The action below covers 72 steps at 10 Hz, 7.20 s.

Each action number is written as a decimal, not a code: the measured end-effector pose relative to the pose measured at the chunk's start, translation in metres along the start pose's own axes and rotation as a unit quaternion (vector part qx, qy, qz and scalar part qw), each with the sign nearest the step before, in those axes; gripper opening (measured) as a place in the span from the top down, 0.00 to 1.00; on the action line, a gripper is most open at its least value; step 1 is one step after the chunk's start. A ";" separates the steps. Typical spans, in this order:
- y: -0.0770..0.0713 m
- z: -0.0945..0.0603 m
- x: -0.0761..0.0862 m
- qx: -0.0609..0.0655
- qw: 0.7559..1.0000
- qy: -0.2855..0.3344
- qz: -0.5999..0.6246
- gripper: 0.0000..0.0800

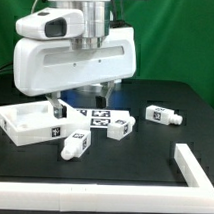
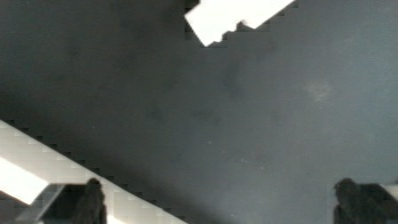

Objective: Assemble one leg

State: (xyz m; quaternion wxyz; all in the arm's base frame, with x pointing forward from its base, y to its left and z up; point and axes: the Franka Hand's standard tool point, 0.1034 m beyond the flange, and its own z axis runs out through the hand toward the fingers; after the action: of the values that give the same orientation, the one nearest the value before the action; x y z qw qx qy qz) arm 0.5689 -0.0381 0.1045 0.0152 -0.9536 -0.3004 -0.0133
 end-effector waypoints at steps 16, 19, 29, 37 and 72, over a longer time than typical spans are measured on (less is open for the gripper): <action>-0.027 0.095 -0.063 0.035 0.951 -0.052 0.303 0.20; -0.027 0.095 -0.063 0.035 0.951 -0.052 0.302 0.64; 0.058 0.093 -0.043 0.025 0.970 -0.040 0.238 0.64; 0.057 0.019 -0.084 0.011 0.983 -0.015 0.185 0.19; 0.015 0.027 -0.156 0.041 0.961 -0.048 0.269 0.94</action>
Offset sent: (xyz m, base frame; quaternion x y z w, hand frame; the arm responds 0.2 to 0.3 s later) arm -0.0258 -0.0215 -0.0498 0.1242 -0.0179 0.2264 0.9659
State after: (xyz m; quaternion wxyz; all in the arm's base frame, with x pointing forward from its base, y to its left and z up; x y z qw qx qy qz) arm 0.4507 -0.1387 0.0716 0.0428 -0.9973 -0.0340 0.0491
